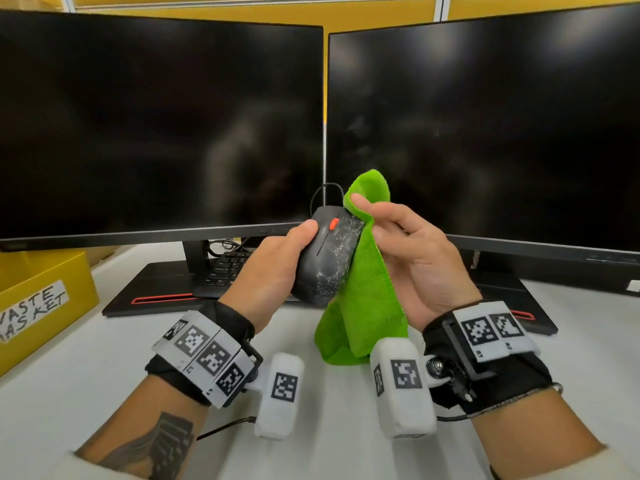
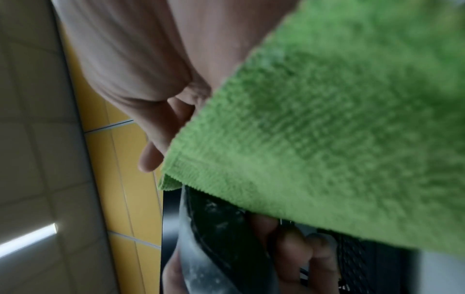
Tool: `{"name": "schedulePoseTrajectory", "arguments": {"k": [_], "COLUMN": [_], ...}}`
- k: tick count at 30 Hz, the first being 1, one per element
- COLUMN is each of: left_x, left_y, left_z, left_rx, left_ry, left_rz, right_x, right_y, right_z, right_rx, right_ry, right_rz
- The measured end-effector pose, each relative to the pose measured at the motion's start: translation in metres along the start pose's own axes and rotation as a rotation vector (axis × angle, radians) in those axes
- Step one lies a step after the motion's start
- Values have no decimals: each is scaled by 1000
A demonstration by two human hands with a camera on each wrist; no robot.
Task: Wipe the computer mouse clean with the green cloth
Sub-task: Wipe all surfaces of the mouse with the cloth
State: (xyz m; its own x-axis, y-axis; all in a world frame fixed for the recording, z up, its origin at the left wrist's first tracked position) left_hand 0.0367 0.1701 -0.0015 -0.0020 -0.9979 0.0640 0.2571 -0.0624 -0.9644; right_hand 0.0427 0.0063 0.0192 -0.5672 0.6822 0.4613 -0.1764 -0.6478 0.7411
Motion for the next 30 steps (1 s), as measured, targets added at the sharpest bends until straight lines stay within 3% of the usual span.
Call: {"name": "schedulePoseTrajectory", "arguments": {"k": [6, 15, 19, 23, 30], "left_x": [5, 5, 12, 10, 1], "left_y": [-9, -8, -4, -2, -1], "left_z": [-4, -4, -3, -1, 2], "left_rx": [66, 176, 208, 199, 213], "left_ry": [11, 140, 212, 194, 151], "left_rz": [206, 444, 537, 553, 523], "right_x": [-9, -18, -28, -30, -17], "right_y": [1, -7, 1, 6, -5], "right_z": [2, 2, -1, 2, 2], "right_rx": [-77, 20, 3, 28, 66], "right_ry": [-86, -143, -245, -245, -174], "right_rz": [-94, -377, -558, -645, -480]}}
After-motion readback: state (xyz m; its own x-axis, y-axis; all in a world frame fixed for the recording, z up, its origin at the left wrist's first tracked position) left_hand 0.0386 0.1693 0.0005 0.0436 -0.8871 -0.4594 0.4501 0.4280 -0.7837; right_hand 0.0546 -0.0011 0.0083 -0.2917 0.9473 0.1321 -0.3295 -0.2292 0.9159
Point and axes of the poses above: each hand's wrist, its own z-axis towards the middle knuckle, its own x-axis out of the palm, y = z × x, the point moved 7 cm from there along z, towards the middle knuckle, and after that the axes turned 4 degrees about y, right-handed, at the moved point
